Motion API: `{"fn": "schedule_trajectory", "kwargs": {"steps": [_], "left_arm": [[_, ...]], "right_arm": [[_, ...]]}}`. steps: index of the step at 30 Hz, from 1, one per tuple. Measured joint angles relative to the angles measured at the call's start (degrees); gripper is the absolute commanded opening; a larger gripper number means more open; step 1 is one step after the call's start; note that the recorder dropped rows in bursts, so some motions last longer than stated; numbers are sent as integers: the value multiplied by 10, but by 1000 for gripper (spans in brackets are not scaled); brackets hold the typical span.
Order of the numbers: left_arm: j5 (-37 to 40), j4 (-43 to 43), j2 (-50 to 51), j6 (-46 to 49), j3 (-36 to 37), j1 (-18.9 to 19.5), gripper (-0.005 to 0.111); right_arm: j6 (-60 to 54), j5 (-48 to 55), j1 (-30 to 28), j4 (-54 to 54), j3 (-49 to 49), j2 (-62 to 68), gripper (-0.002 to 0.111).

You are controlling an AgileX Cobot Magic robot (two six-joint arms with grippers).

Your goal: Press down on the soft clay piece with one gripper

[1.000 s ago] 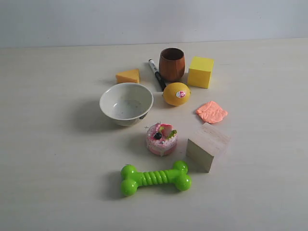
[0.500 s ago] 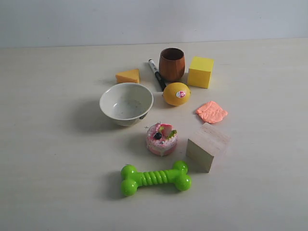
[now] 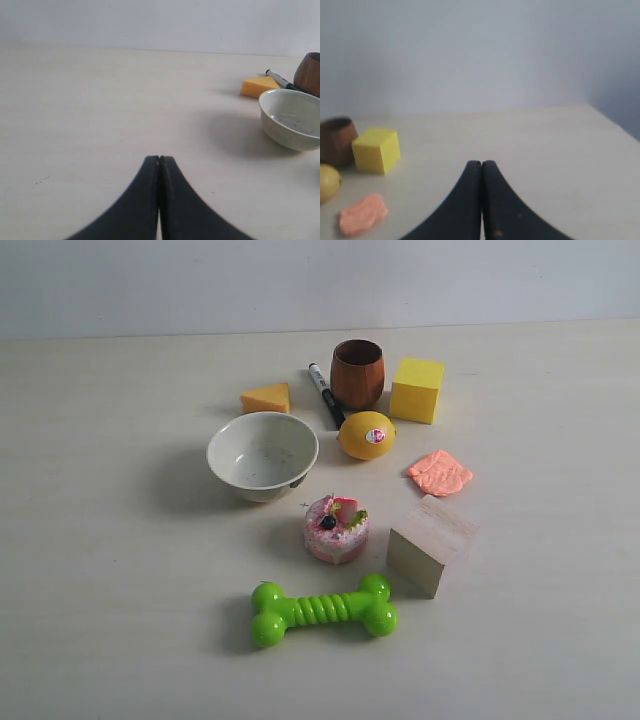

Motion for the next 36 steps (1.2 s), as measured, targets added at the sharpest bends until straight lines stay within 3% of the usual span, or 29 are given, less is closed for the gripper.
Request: {"fn": "schedule_trajectory", "kwargs": {"steps": [6,19,25,30,36], "left_arm": [[0,0,0,0,0,0,0],[0,0,0,0,0,0,0],[0,0,0,0,0,0,0],[0,0,0,0,0,0,0],[0,0,0,0,0,0,0]], "right_arm": [[0,-150,0,8,0,0,0],[3,-221,0,17,0,0,0],[81,-288,0,27,0,0,0],[101,-255,0,2,-58,0,0],[103,-104,0,-10,-247,128,0]]}}
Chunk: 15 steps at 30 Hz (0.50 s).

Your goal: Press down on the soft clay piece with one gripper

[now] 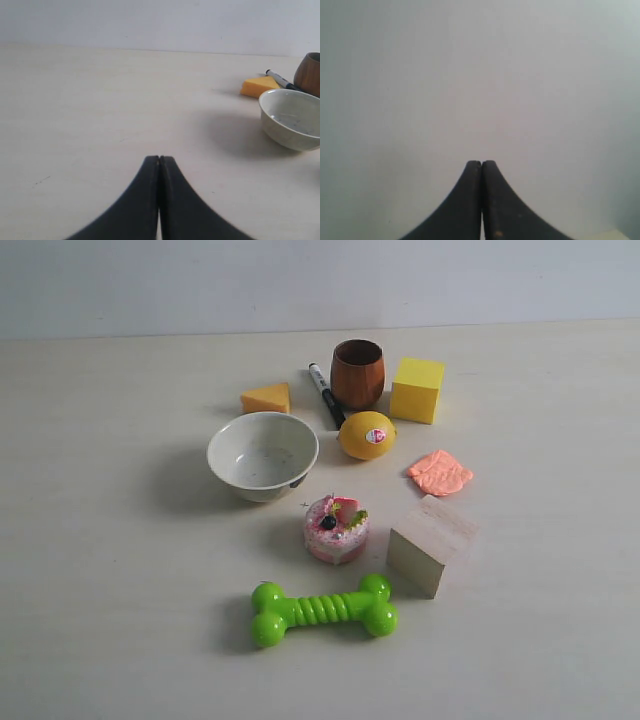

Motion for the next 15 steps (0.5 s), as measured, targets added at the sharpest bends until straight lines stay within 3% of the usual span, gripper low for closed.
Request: {"fn": "schedule_trajectory", "kwargs": {"steps": [8,15], "left_arm": [[0,0,0,0,0,0,0],[0,0,0,0,0,0,0]], "right_arm": [[-85,171,138,-3,-213,326,0],[-91,280,176,75,-298,508,0]]}}
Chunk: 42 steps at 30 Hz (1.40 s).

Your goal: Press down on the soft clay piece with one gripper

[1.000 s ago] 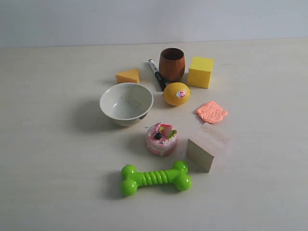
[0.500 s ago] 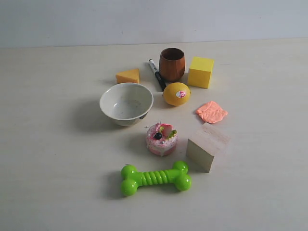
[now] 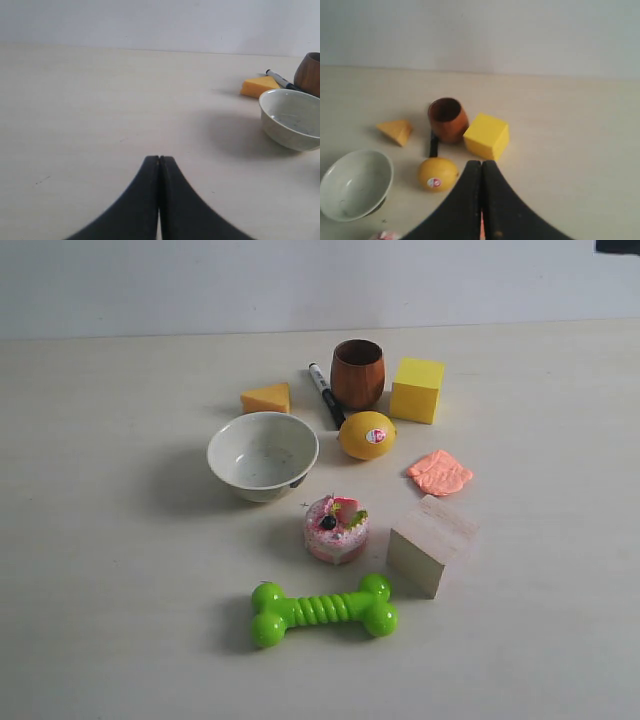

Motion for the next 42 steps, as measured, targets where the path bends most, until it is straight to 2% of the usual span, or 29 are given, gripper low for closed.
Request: {"fn": "schedule_trajectory", "kwargs": {"steps": [9,19,24,32,42], "left_arm": [[0,0,0,0,0,0,0],[0,0,0,0,0,0,0],[0,0,0,0,0,0,0],[0,0,0,0,0,0,0],[0,0,0,0,0,0,0]], "right_arm": [[0,-23,0,99,-5,59,0],[-36,-72,0,112,-13,66,0],[-65,-24,0,97,-59,66,0],[-78,121,7,79,-169,112,0],[11,225,80,-53,-239,223,0]]}}
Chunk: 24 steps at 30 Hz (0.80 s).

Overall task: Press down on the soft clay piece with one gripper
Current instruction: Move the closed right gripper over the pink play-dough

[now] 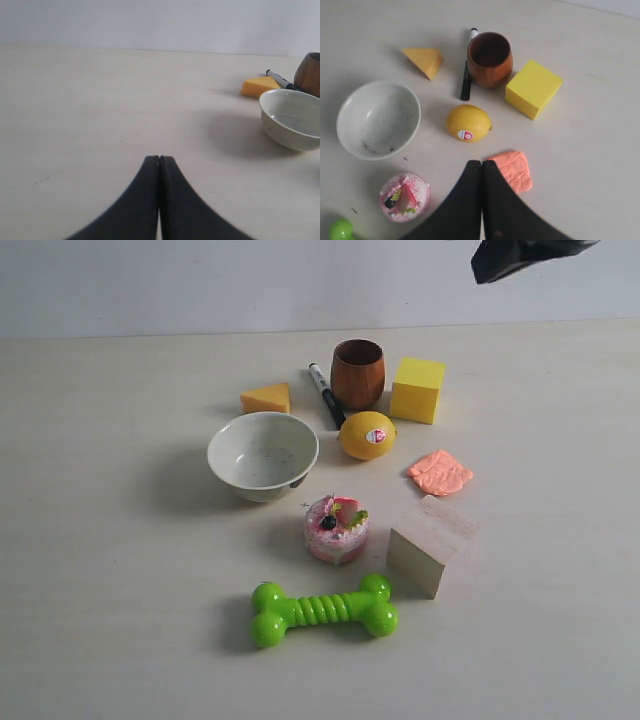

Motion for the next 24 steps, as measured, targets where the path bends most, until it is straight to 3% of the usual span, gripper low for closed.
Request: {"fn": "schedule_trajectory", "kwargs": {"steps": [24], "left_arm": [[0,0,0,0,0,0,0]], "right_arm": [[14,16,-12,-73,-6,229,0]]}}
